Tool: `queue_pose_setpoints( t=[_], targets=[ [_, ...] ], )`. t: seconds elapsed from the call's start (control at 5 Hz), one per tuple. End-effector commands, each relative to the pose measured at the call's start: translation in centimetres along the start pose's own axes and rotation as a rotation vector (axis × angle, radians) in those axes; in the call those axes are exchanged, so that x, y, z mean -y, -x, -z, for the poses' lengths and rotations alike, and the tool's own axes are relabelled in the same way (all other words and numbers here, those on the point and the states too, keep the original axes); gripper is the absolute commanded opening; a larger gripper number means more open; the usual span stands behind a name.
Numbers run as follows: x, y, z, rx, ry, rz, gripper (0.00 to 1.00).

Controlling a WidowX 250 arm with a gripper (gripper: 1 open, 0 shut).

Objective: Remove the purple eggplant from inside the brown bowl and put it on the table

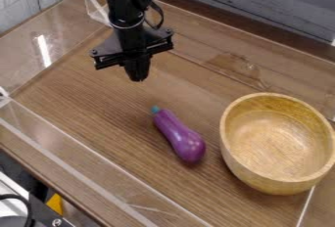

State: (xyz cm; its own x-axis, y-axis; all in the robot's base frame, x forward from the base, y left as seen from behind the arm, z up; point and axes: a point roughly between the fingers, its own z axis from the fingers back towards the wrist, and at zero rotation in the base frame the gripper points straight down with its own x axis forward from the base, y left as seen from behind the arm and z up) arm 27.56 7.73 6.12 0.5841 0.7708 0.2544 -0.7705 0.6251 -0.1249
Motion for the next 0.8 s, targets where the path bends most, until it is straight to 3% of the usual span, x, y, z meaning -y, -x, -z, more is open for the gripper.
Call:
queue_pose_setpoints(
  t=[0.0,0.6],
  targets=[
    [0.79,-1.58,-1.03,0.062,0.024,-0.006,0.0],
    [1.42,-1.53,-0.98,0.087,0.007,-0.006,0.0]
  ],
)
